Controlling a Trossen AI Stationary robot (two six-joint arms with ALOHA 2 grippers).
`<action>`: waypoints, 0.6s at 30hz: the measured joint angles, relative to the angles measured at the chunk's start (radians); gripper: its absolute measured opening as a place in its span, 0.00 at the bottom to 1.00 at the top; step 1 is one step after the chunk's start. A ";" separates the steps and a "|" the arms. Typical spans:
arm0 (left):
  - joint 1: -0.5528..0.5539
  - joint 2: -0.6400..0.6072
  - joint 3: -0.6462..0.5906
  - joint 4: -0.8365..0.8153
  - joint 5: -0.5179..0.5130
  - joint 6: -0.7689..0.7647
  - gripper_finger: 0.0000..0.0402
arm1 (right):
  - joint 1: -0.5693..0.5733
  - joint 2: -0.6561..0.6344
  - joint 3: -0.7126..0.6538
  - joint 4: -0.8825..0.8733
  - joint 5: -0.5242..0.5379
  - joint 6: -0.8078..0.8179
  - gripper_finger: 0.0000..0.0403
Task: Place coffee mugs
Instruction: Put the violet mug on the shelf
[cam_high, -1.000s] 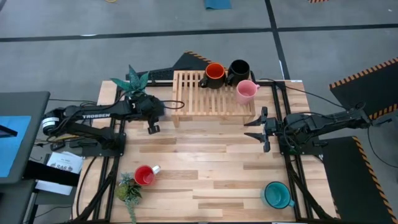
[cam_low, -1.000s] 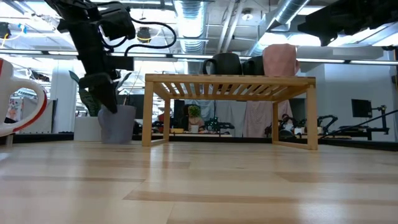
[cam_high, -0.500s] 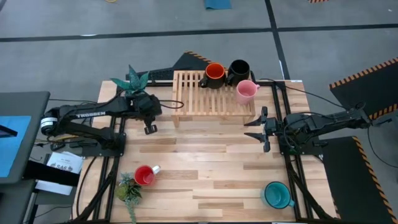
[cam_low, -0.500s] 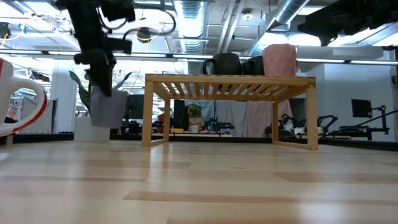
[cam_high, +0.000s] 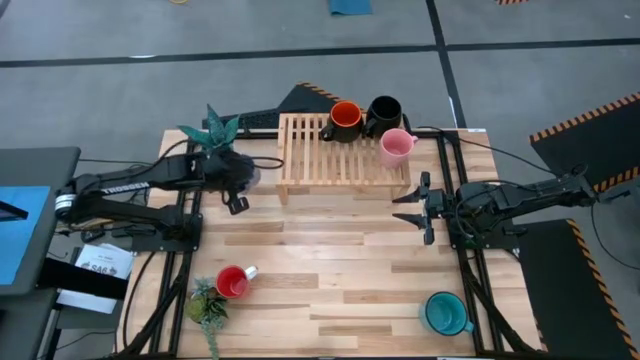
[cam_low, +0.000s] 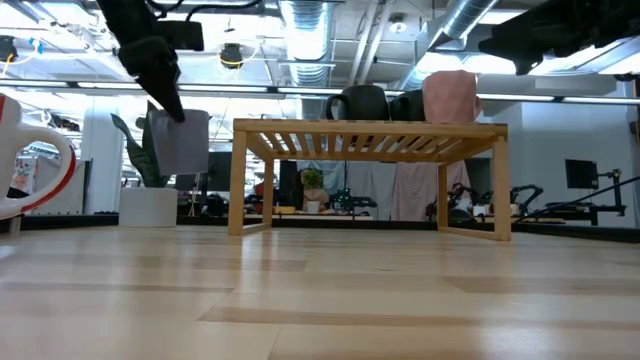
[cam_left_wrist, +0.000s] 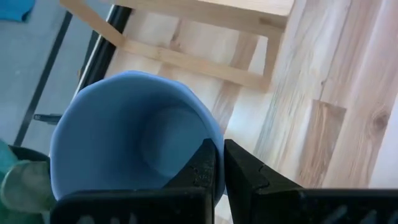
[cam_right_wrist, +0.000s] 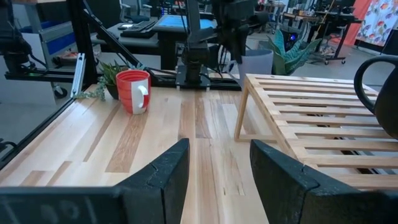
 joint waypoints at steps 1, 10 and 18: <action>0.000 -0.009 0.000 -0.004 0.000 -0.001 0.00 | 0.000 0.000 0.000 0.000 0.000 0.000 0.48; -0.031 -0.072 0.100 -0.069 -0.046 -0.063 0.00 | 0.000 0.000 0.000 0.002 0.000 0.019 0.48; -0.125 -0.045 0.245 -0.070 -0.091 -0.050 0.00 | 0.000 0.000 0.000 0.007 0.001 -0.001 0.48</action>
